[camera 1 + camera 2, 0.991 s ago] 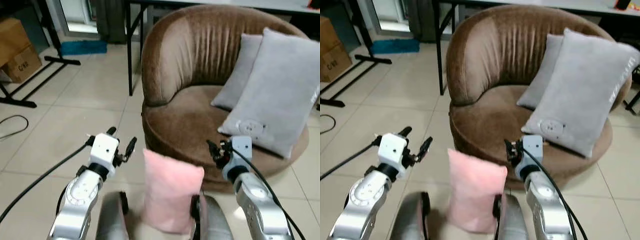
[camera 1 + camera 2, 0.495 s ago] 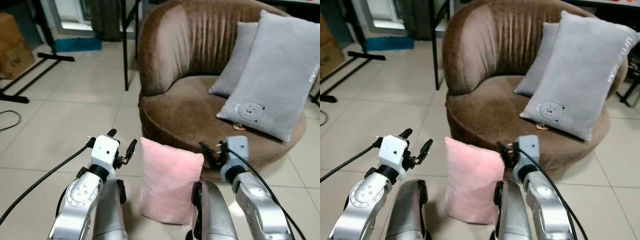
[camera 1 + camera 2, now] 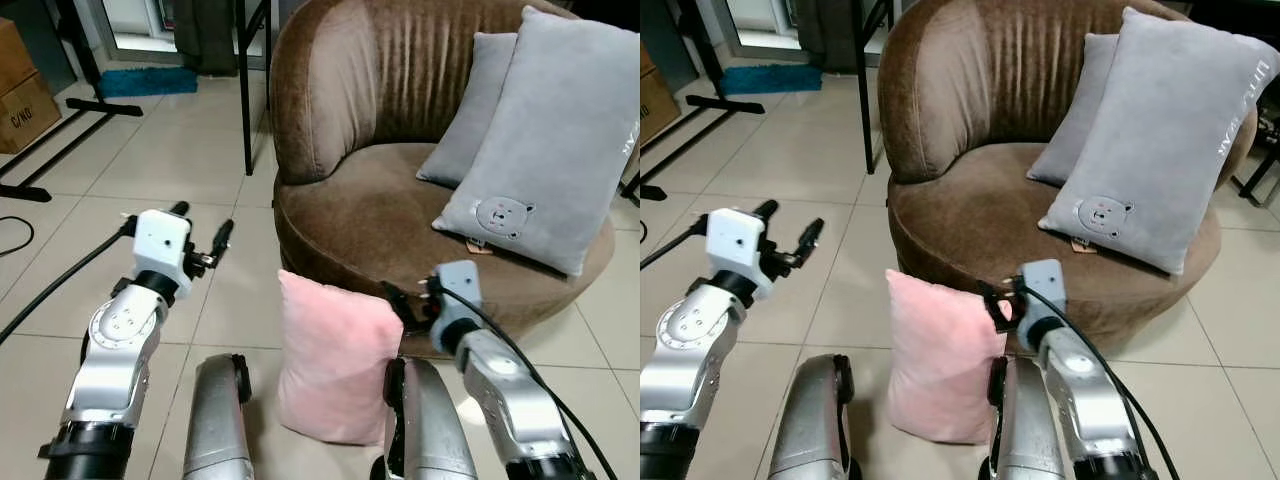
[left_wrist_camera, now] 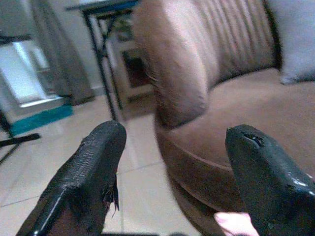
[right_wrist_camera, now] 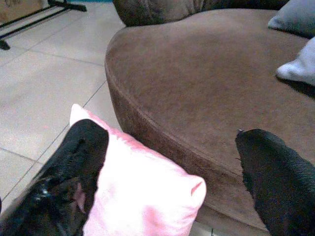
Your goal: Move the pillow to the sofa from floor
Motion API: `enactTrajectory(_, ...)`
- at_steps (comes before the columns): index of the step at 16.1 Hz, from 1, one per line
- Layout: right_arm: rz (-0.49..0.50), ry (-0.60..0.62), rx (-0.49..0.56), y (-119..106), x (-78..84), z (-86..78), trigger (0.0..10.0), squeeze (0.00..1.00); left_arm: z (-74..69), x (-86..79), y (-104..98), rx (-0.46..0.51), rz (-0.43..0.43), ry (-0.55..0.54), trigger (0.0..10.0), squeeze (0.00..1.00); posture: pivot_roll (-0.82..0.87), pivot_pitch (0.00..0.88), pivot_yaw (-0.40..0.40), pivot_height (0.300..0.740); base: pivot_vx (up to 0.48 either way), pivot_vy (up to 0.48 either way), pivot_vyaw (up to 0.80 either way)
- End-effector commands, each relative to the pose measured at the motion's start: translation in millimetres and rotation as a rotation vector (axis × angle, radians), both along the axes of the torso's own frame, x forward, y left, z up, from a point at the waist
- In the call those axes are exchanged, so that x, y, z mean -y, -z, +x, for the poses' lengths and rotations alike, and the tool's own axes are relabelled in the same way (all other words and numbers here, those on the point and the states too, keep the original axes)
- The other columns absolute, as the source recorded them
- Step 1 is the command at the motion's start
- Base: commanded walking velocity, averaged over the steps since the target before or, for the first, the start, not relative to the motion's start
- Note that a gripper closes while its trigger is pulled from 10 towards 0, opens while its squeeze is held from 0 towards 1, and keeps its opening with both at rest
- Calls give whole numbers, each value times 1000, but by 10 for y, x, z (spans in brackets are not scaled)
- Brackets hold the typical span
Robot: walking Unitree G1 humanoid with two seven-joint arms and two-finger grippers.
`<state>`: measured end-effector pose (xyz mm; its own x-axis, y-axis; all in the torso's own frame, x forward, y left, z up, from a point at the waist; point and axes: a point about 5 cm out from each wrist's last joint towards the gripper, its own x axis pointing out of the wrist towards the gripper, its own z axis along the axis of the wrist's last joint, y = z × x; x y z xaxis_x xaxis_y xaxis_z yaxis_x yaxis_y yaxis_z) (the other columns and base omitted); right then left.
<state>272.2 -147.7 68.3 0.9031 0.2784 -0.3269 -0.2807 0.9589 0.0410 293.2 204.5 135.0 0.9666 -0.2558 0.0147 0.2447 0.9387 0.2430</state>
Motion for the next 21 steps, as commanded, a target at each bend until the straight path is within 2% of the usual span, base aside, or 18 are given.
enactTrajectory(1,-18,0,5,-3,28,22,10000,1000,19,43,-11,-2,13,39,10000,0,32,0,-11,470,0,0,0)
enactTrajectory(2,-34,-3,-41,64,35,43,10000,1000,-3,121,49,-34,33,105,10000,0,28,0,1,470,0,0,0)
enactTrajectory(3,-20,-46,-100,145,4,39,10000,1000,-114,259,173,-94,79,240,10000,0,28,0,6,470,0,0,0)
enactTrajectory(4,-18,-76,-139,205,-16,21,10000,1000,-207,336,254,-135,101,327,10000,0,26,0,10,470,0,0,0)
enactTrajectory(5,-63,-102,-186,292,-14,-6,10000,1000,-314,402,334,-182,118,405,10000,0,27,0,12,470,0,0,0)
enactTrajectory(6,-72,-112,-201,329,-13,-15,10000,1000,-366,428,371,-202,130,441,10000,0,28,0,12,470,0,0,0)
enactTrajectory(7,-66,-109,-224,400,-9,-22,10000,1000,-492,462,449,-250,144,496,10000,0,30,0,11,470,0,0,0)
enactTrajectory(9,-77,-98,-248,497,-15,-5,10000,1000,-655,471,539,-310,165,548,10000,0,34,0,12,470,0,0,0)
enactTrajectory(10,-64,-64,-240,543,-38,60,10000,1000,-768,469,581,-334,174,560,10000,0,42,0,11,470,0,0,0)
enactTrajectory(12,-40,-30,-232,565,-59,104,10000,1000,-861,467,577,-339,176,555,10000,0,57,0,7,470,0,0,0)
enactTrajectory(14,14,111,-240,612,-43,217,10000,1000,-1045,443,501,-313,164,500,10000,0,107,51,-1,470,0,0,0)
enactTrajectory(15,34,144,-244,616,-40,244,10000,765,-1101,431,469,-304,163,486,10000,0,120,70,-3,470,0,0,0)
enactTrajectory(16,66,178,-244,623,-51,271,10000,0,-1217,407,399,-290,164,466,10000,0,146,100,-6,470,0,0,0)
enactTrajectory(18,79,200,-239,627,-70,297,10000,0,-1325,370,334,-276,171,433,10000,0,181,127,-9,470,0,0,0)
enactTrajectory(19,102,227,-229,619,-110,330,10000,0,-1440,315,264,-277,177,391,10000,0,217,160,-12,470,0,0,0)
enactTrajectory(21,188,259,-219,589,-189,376,10000,0,-1584,262,184,-292,185,358,10000,0,257,194,-15,470,0,0,0)
